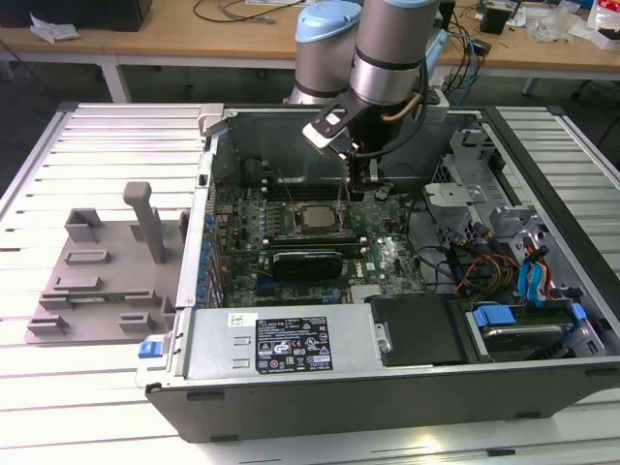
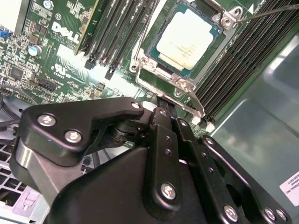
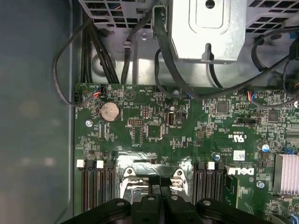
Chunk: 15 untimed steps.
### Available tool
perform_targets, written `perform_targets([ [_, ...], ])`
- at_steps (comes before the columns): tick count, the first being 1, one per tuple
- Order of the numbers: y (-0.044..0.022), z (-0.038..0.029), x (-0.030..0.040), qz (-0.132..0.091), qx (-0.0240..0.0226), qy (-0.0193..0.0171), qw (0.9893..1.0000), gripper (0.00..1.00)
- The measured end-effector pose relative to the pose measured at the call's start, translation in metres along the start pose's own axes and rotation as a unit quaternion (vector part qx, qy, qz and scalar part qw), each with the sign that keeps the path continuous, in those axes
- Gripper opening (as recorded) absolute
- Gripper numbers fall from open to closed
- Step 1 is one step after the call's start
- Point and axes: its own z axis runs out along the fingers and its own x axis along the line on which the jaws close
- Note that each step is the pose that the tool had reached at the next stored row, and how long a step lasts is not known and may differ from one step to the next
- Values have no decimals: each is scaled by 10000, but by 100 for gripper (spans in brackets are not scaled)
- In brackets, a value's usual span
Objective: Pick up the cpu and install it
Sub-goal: 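Close the cpu cover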
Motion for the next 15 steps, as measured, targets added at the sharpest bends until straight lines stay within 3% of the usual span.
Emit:
perform_targets([
  [7, -91, 15, 3, 0, 0, 0, 10000, 11],
  [15, -245, 58, 7, 0, 0, 0, 10000, 11],
])
